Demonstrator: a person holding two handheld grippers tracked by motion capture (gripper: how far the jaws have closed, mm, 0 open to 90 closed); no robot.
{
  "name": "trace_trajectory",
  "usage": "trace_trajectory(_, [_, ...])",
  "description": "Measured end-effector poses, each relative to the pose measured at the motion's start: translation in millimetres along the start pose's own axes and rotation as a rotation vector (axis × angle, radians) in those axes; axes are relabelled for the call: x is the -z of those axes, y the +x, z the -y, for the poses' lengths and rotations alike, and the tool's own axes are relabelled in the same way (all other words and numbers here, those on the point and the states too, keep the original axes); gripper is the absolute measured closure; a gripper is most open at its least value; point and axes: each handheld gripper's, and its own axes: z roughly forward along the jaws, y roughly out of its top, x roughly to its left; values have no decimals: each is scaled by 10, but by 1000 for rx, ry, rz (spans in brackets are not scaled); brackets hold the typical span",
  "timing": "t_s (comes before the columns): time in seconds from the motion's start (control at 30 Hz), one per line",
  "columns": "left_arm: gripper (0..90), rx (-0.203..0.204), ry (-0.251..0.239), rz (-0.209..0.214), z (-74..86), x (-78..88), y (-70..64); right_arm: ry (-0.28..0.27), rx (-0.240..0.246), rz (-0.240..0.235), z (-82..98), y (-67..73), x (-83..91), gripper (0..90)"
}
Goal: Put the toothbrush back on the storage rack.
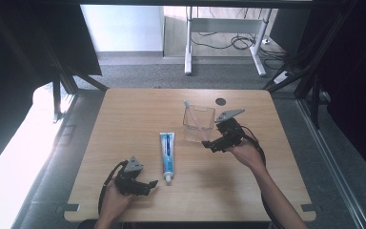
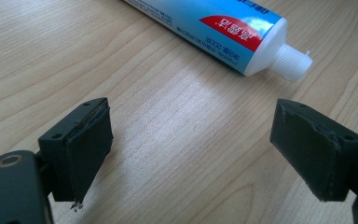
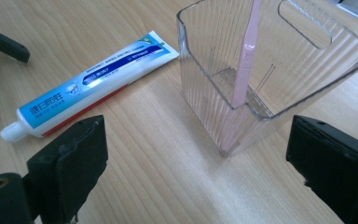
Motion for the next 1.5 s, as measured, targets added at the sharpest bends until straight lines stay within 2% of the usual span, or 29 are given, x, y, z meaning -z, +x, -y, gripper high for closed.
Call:
trace_trajectory(0.43, [131, -4, 0, -3, -1, 2, 0, 4, -10, -2, 220, 71, 110, 0])
trace_trajectory(0.7, [131, -2, 4, -4, -3, -3, -8, 23, -39, 1, 410, 93, 152, 0])
trace_trajectory(1.3, [131, 0, -2, 4, -6, -7, -8, -6, -69, 25, 777, 166, 330, 0])
trace_trajectory(1.5, [131, 8, 0, 4, -4, -4, -11, -35, -91, 29, 905, 192, 400, 0])
